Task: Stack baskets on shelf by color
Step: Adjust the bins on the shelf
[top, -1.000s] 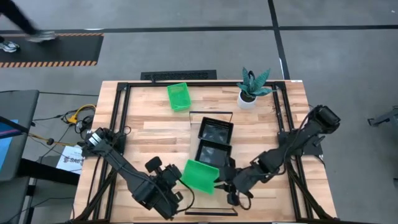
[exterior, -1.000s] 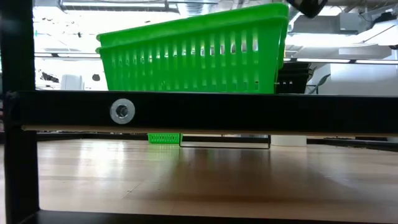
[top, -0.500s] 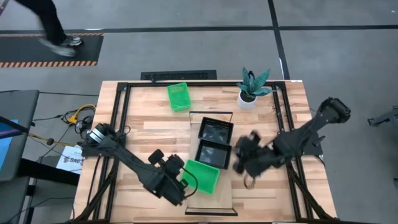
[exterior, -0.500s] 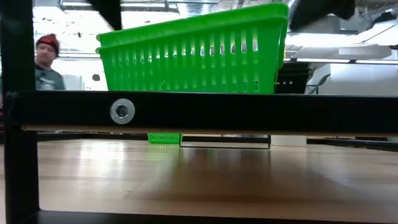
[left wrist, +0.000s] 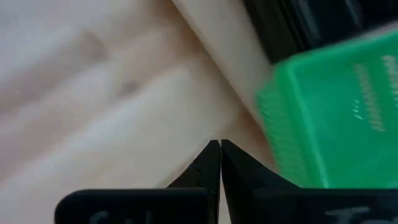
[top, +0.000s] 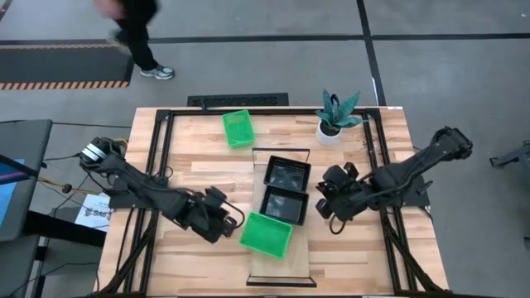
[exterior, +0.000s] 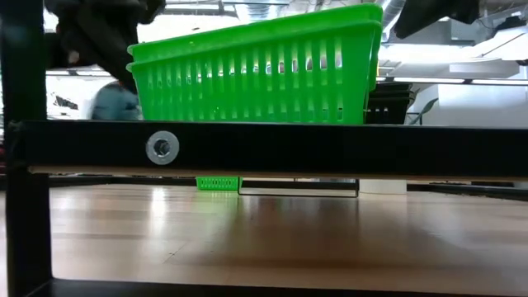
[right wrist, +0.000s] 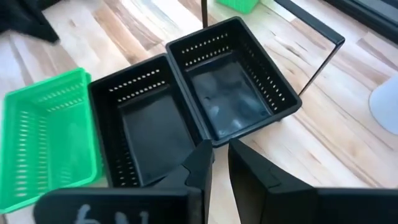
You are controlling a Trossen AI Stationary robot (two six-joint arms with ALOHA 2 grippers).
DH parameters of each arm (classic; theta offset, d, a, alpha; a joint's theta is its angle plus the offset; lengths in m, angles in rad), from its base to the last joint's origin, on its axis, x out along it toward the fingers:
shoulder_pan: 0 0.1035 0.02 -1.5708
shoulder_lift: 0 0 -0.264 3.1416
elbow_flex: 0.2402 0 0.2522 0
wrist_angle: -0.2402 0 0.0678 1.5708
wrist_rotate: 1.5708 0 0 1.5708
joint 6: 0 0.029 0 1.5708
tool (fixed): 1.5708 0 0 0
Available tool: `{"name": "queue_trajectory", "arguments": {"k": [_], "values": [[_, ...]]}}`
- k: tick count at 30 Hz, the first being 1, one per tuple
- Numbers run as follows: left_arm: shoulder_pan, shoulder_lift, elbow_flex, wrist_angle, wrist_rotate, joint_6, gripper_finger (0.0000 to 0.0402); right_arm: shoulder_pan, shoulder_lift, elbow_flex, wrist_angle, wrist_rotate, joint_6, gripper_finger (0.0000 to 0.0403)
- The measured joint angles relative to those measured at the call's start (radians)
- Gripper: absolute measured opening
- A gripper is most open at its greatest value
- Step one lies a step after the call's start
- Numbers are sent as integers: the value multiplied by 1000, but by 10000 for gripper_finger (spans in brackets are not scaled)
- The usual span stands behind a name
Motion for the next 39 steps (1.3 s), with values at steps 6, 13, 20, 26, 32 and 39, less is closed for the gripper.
{"name": "queue_trajectory", "arguments": {"k": [6,13,20,26,32,39], "values": [[25,65,-45,210,74,17,0,25,-10,0,-1,0,17,74],[33,186,6,378,188,80,0,52,-3,0,4,0,23,74],[26,240,61,495,235,85,0,52,-4,0,-95,1,139,74],[26,238,108,475,250,107,0,-109,-3,-50,-185,0,219,75],[17,197,184,297,272,121,0,-311,-3,-106,-67,-41,9,75],[19,76,242,6,139,142,0,-422,15,-112,290,-327,-354,69]]}}
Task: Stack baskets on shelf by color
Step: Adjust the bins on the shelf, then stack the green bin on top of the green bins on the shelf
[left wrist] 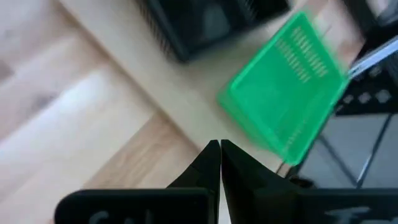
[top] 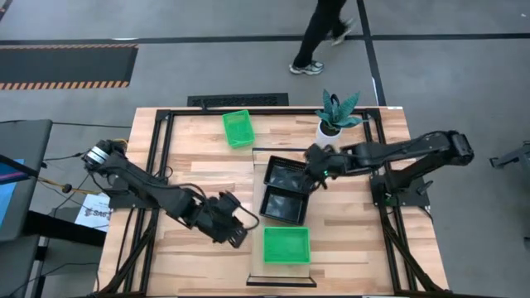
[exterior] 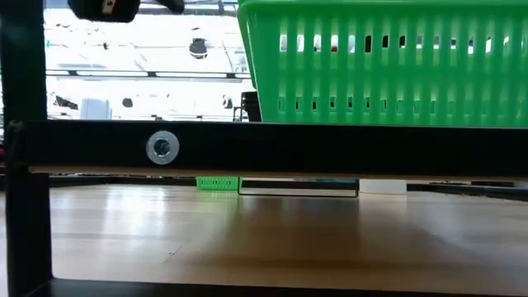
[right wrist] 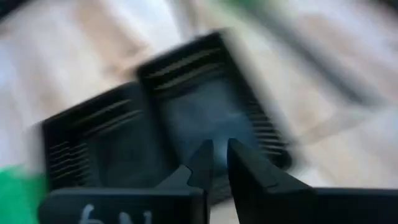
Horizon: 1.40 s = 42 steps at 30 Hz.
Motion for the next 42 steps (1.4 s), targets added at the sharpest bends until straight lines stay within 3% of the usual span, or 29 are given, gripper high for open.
{"name": "queue_trajectory", "arguments": {"k": [6,15,20,29,31,35,42], "values": [[-6,-107,2,-91,-104,-4,0,-14,157,0,157,-176,-74,42],[-5,-179,2,-187,-162,2,0,-25,343,81,168,-214,-126,11],[14,-180,1,-269,-162,39,0,-10,385,136,140,-302,-202,16],[157,-180,1,-304,-185,251,0,32,352,187,102,-292,-254,15],[219,-180,1,-332,-219,331,0,38,314,193,91,-267,-234,14],[419,-180,0,-383,-211,654,14,76,199,206,95,-203,-179,15],[803,-180,-46,-202,36,1302,95,178,18,206,8,-68,-30,23]]}}
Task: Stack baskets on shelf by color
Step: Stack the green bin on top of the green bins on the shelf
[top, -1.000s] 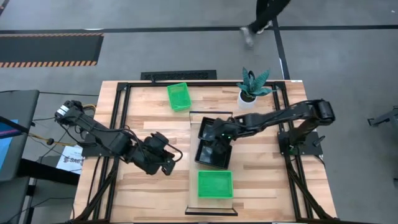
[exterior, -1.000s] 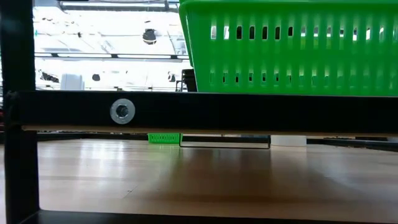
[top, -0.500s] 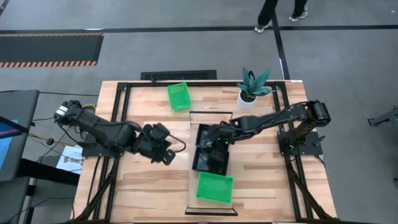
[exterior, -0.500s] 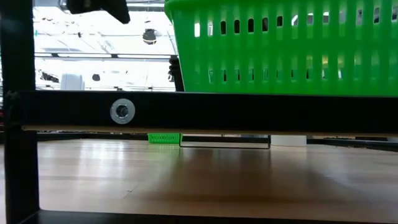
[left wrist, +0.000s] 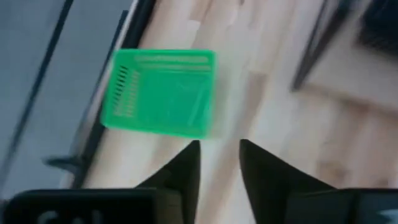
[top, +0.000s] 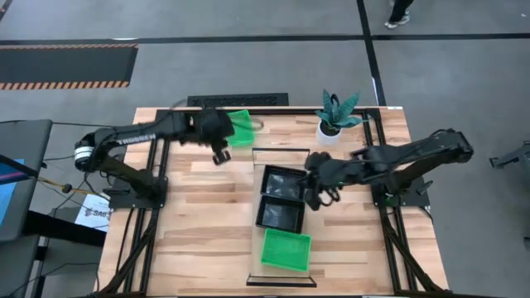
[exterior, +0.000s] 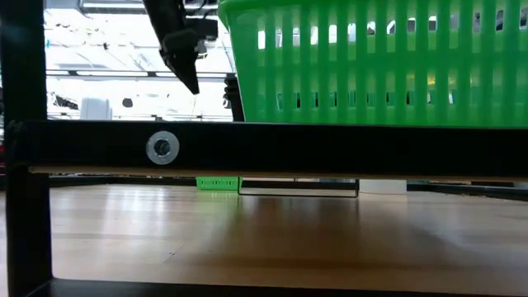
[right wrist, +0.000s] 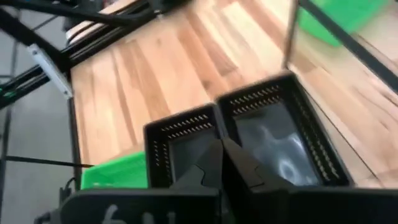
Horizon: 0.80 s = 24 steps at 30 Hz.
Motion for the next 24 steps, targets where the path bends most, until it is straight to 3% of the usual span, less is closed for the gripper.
{"name": "queue_trajectory", "arguments": {"k": [3,6,10,14,24], "values": [[155,0,-13,60,111,215,130,59,-40,0,-54,71,90,23],[307,0,-62,157,323,304,149,115,-59,0,-110,134,173,22],[379,9,-151,282,516,427,150,173,-54,-1,-156,212,260,21],[353,61,-204,367,540,480,148,198,-44,-1,-187,219,329,22],[306,254,-206,436,449,499,148,200,-18,-2,-202,222,352,21]]}}
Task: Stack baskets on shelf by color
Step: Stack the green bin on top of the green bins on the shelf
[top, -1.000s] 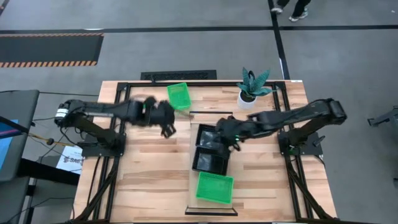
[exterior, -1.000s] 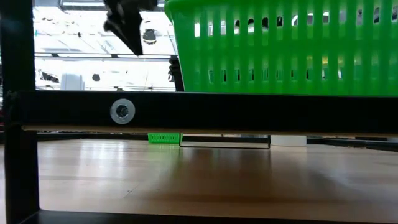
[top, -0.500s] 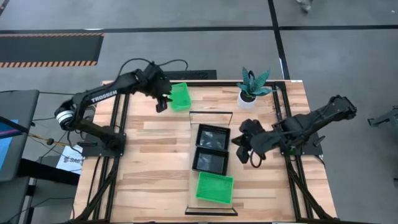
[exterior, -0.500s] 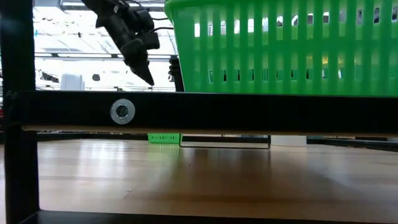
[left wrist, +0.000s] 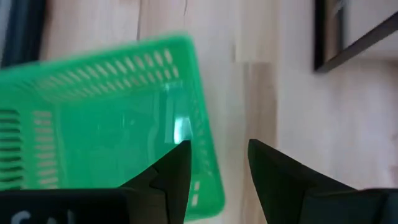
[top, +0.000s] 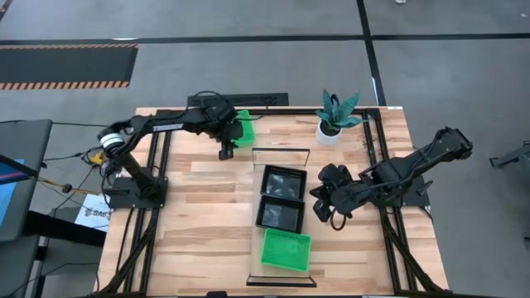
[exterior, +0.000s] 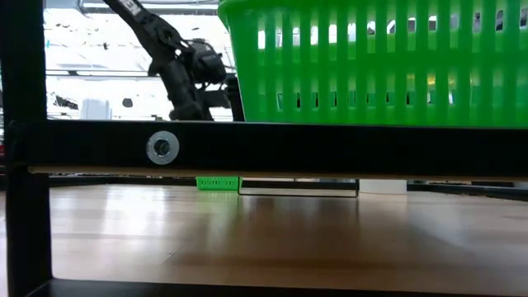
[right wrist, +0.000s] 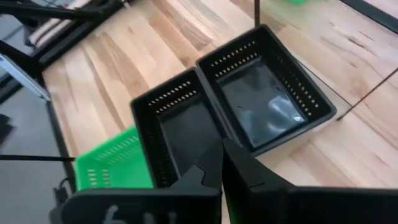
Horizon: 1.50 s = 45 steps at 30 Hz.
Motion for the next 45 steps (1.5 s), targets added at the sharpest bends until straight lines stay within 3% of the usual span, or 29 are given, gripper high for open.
{"name": "queue_trajectory", "arguments": {"k": [8,14,19,25,28,31,35,37,40,45], "values": [[-7,103,0,-12,-134,-20,134,0,6,1,-2,-5,22,23],[-10,94,0,-103,-180,-50,14,0,7,1,-1,-6,23,20],[-22,24,0,-202,-214,-151,1,10,6,1,4,-5,23,24],[-106,-207,0,-353,-221,-384,0,38,3,1,4,-6,-3,20],[-181,-355,0,-409,-187,-526,0,56,3,1,5,-6,-55,20],[-300,-508,0,-431,-82,-627,0,65,3,1,16,-6,-152,26],[-510,-666,1,-389,22,-659,0,60,-11,16,70,-7,-359,42],[-632,-717,1,-346,13,-613,0,48,-10,41,106,-11,-473,56],[-793,-744,2,-287,-90,-603,0,25,-9,89,178,-58,-662,85],[-924,-667,15,-284,-169,-503,0,-36,43,177,332,-160,-971,148]]}}
